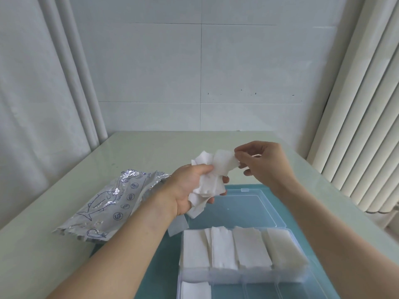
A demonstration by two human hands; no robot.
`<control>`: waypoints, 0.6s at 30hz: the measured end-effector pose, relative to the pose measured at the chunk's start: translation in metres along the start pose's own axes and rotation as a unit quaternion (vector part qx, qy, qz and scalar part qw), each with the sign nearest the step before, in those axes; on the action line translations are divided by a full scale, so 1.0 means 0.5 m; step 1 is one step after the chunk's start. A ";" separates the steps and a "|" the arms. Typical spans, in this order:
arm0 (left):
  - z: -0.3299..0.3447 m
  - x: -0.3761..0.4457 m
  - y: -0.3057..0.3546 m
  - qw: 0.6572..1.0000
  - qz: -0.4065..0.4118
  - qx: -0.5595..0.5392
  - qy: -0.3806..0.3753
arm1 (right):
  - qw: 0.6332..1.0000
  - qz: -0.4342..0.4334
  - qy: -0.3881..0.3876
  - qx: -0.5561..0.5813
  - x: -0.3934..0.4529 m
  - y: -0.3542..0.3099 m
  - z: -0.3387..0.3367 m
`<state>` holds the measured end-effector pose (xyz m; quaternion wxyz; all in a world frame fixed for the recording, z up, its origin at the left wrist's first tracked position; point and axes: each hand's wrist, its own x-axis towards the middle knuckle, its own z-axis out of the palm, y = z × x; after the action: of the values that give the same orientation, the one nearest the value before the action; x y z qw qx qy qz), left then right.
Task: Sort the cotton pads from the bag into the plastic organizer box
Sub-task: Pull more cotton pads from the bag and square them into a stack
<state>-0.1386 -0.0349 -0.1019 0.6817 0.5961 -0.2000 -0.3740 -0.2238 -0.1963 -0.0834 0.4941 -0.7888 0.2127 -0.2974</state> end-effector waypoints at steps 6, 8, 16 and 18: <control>0.006 -0.001 0.003 0.999 0.042 0.001 0.034 | 0.983 0.096 -0.133 0.086 -0.017 -0.020 -0.005; 0.007 -0.002 0.002 0.998 0.046 0.012 0.043 | 0.980 0.088 -0.151 0.095 -0.021 -0.025 -0.005; -0.002 -0.007 0.007 1.000 0.020 0.015 0.010 | 0.994 0.009 -0.091 0.063 -0.003 -0.012 -0.027; -0.006 -0.007 0.007 0.999 0.016 0.028 0.007 | 0.993 0.013 -0.115 0.039 0.002 -0.017 -0.045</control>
<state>-0.1379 -0.0302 -0.0983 0.6717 0.6145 -0.2151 -0.3534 -0.2380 -0.2080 -0.0678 0.5492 -0.7952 0.1532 -0.2063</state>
